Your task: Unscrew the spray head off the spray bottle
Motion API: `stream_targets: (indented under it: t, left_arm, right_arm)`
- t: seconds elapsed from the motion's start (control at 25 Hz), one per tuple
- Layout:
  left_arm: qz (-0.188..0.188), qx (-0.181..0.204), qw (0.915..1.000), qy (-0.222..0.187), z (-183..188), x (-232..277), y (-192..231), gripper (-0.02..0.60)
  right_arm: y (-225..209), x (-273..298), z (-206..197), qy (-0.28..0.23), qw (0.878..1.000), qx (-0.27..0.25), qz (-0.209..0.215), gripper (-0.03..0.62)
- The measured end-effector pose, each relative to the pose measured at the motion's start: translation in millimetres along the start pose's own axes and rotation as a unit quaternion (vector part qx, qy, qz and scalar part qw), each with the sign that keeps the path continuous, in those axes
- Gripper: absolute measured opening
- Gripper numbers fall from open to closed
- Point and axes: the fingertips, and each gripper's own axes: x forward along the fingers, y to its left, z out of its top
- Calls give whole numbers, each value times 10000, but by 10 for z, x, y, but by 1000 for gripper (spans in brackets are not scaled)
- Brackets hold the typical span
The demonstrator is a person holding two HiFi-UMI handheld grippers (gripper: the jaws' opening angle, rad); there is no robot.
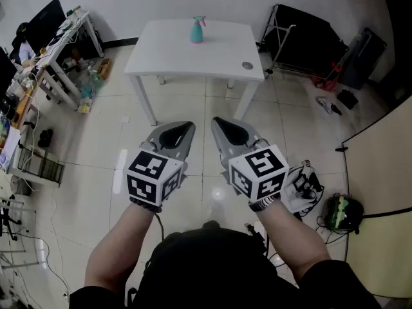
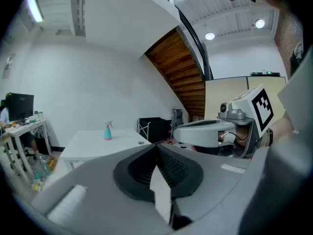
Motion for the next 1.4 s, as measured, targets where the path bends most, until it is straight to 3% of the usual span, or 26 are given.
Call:
stream_targets:
  t: [0.64,1.4]
  left_arm:
    - [233,17,9997,53,203,757,-22,14]
    - [181,-45,9998,101,303,1176,431,15]
  right_arm:
    - [-749,158,18,64,9997,35,219,-11]
    - [-1056,677,81,152,9997,71,185,-11]
